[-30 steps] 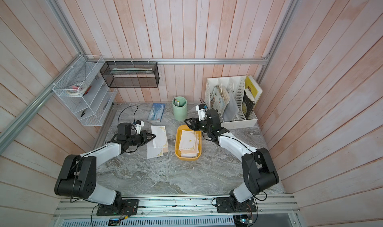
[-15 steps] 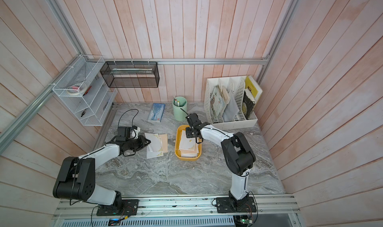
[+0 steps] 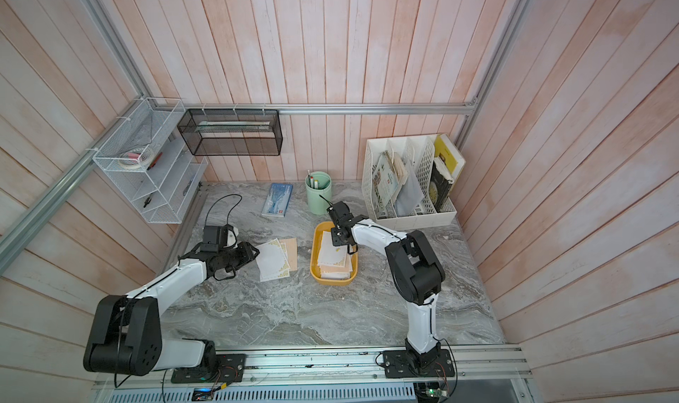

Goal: Take out the stationery paper from the storage box
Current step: Place the stationery paper at the center of the board.

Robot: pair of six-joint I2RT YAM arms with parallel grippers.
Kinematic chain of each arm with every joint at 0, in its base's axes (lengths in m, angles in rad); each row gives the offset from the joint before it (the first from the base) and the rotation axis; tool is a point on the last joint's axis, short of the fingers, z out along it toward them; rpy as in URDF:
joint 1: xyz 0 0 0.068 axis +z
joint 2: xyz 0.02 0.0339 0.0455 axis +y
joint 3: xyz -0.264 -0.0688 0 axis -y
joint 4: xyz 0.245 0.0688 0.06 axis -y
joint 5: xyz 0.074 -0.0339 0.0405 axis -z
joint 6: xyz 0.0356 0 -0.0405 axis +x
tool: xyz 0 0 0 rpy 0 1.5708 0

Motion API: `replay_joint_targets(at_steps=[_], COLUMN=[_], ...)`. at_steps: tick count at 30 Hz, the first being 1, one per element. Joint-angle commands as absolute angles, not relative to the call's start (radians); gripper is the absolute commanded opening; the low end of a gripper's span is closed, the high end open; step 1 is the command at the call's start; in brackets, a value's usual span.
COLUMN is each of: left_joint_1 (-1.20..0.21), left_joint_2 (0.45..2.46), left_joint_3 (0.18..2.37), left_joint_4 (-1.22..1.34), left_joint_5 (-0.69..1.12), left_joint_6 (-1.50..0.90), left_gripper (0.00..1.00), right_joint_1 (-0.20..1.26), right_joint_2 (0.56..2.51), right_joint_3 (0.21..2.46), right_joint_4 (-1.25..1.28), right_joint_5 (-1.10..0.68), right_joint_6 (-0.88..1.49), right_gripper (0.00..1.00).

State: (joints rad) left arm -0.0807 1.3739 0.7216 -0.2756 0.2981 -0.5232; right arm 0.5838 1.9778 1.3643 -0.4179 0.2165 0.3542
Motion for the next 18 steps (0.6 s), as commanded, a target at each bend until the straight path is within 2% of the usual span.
replay_joint_targets(at_steps=[1, 7, 15, 18], left_joint_1=[-0.08, -0.079, -0.08, -0.08], left_joint_2=[1.346, 1.331, 1.338, 1.345], left_joint_3=[0.733, 0.726, 0.718, 0.718], left_joint_4=[-0.312, -0.312, -0.301, -0.296], left_joint_5=[0.237, 0.239, 0.249, 0.252], left_joint_6=[-0.518, -0.524, -0.526, -0.524], left_gripper=[0.49, 0.49, 0.49, 0.49], right_joint_1=[0.582, 0.58, 0.578, 0.577], right_joint_2=[2.009, 2.034, 2.055, 2.059], right_joint_3=[1.396, 1.411, 1.417, 1.416], right_joint_4=[-0.456, -0.451, -0.459, -0.46], right_joint_5=[0.247, 0.239, 0.234, 0.23], right_joint_6=[0.35, 0.348, 0.347, 0.349], right_gripper=[0.49, 0.43, 0.23, 0.19])
